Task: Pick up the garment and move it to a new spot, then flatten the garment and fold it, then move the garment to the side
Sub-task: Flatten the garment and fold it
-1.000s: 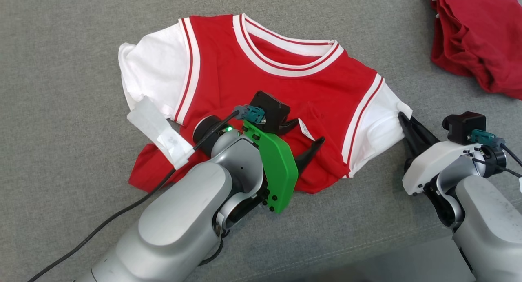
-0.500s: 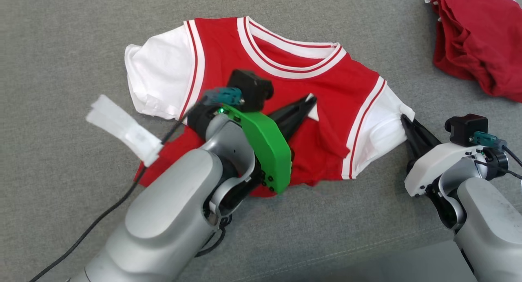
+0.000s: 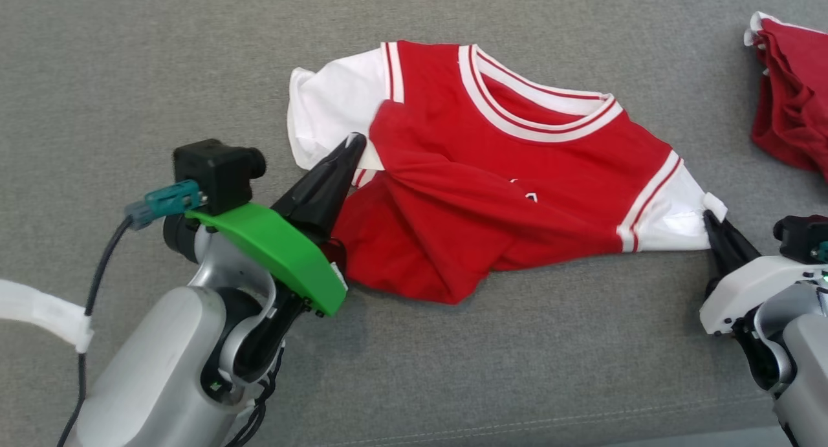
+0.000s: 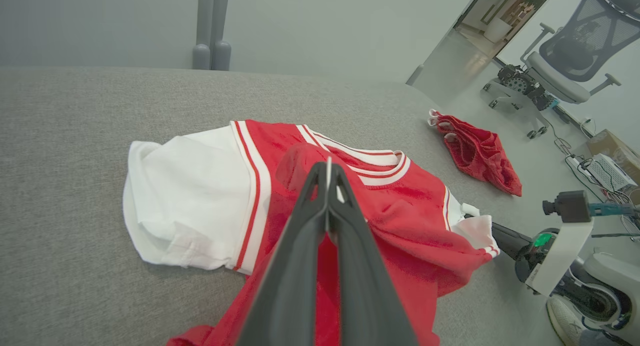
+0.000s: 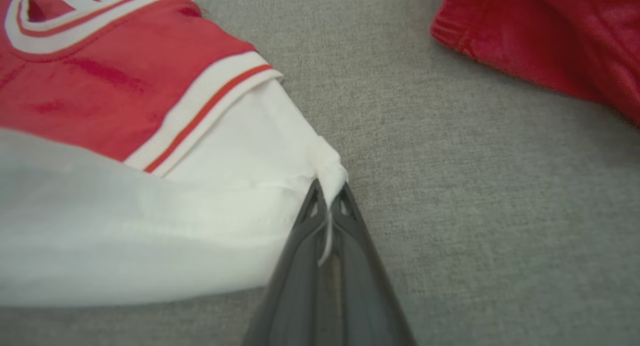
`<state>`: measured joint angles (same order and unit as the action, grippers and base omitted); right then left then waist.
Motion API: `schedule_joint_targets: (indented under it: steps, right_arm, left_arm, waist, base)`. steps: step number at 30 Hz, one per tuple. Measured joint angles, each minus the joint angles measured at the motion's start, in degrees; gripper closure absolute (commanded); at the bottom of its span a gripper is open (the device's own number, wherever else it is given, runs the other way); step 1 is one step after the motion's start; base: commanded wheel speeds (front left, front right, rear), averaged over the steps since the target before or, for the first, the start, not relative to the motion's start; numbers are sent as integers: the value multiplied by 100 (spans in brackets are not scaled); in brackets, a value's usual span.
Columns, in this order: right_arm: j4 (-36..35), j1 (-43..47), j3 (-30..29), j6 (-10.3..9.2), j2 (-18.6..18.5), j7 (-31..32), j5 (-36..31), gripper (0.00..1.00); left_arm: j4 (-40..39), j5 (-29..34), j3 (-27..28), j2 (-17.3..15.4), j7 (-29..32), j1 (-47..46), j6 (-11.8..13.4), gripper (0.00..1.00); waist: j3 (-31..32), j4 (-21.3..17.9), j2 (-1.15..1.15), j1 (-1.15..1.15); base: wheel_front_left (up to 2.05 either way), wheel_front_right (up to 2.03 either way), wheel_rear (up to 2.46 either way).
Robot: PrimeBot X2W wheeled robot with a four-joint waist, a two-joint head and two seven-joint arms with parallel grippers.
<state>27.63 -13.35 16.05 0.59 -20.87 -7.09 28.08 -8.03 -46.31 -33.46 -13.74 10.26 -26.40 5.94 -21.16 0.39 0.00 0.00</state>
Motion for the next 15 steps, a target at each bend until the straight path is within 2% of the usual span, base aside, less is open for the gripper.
schedule_joint_targets:
  steps: [5, 9, 15]
  right_arm:
    - [-108, 91, -388, -70, -108, -64, 332, 100]
    - [-512, 75, -606, -70, -203, -172, 430, 100]
    - [-943, 70, -593, -69, -328, -71, 468, 100]
  left_arm:
    - [-476, -311, 426, -44, -170, 463, 21, 100]
    - [-747, -499, 662, -105, -179, 803, 63, 100]
    - [-813, -1174, 697, 23, -38, 1712, 90, 100]
  waist:
    - [175, 341, 0, 0]
    - [344, 601, 0, 0]
    - [617, 901, 0, 0]
  base:
    - [0, 0, 0]
    - [0, 0, 0]
    - [0, 0, 0]
